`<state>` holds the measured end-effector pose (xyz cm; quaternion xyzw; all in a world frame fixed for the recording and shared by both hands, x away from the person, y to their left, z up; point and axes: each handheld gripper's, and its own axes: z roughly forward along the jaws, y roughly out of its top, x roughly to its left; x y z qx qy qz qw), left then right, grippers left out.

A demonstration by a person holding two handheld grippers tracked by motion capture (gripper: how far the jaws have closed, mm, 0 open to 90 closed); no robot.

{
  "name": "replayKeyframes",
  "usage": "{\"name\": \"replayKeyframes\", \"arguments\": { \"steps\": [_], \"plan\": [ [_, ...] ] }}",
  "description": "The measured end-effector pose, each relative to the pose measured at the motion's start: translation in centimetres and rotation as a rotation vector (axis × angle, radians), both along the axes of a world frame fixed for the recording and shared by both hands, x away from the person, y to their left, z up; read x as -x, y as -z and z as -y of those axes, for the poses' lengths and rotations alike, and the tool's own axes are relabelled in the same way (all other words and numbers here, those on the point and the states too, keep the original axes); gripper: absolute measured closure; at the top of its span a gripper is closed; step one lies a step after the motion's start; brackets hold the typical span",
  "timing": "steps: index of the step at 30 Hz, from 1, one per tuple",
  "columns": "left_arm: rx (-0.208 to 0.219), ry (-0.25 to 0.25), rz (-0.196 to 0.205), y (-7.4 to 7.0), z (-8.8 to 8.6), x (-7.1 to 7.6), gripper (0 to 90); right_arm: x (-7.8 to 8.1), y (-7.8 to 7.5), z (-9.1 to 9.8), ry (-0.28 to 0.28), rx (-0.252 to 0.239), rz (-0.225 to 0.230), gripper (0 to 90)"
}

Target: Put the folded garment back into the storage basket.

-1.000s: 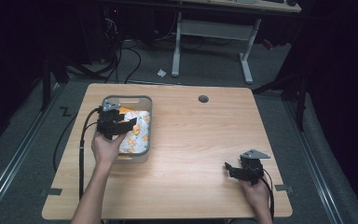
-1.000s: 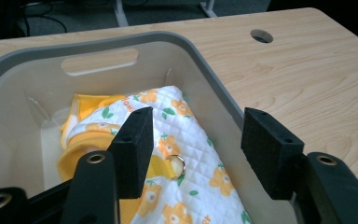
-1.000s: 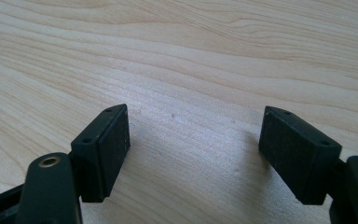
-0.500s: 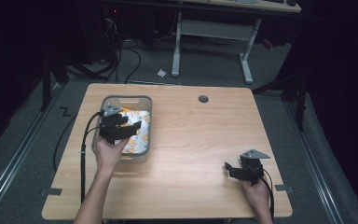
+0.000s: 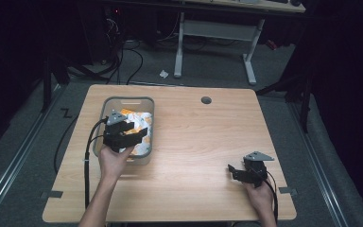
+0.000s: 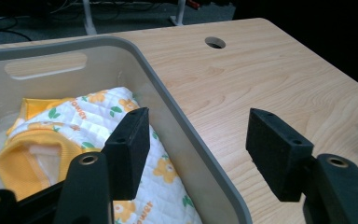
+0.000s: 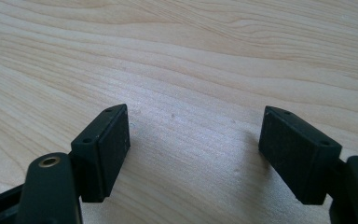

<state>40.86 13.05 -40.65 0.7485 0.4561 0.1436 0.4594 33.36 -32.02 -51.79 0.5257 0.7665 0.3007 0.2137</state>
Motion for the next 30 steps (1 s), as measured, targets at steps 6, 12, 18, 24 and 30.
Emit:
{"name": "replayKeyframes", "arguments": {
  "steps": [6, 12, 18, 24, 30],
  "plan": [
    [0.019, 0.012, 0.000, 0.0, 0.4, 0.6, 39.6, 0.0, 0.0, 0.0, 0.000, 0.000, 0.000, 24.7],
    [0.018, 0.031, 0.001, 0.1, 0.9, 1.2, 39.5, 0.0, 0.0, 0.0, 0.000, 0.000, 0.000, 24.7],
    [0.020, 0.051, 0.007, 0.0, 1.5, 1.6, 39.3, 0.0, 0.0, 0.0, 0.000, 0.000, 0.000, 24.7],
    [0.022, 0.074, 0.012, 0.0, 2.3, 2.2, 39.2, 0.0, 0.0, 0.0, 0.000, 0.000, 0.000, 24.7],
    [0.029, 0.096, 0.010, 0.2, 3.0, 2.6, 39.2, 0.0, 0.0, 0.0, 0.000, 0.000, 0.000, 24.7]
  ]
}}
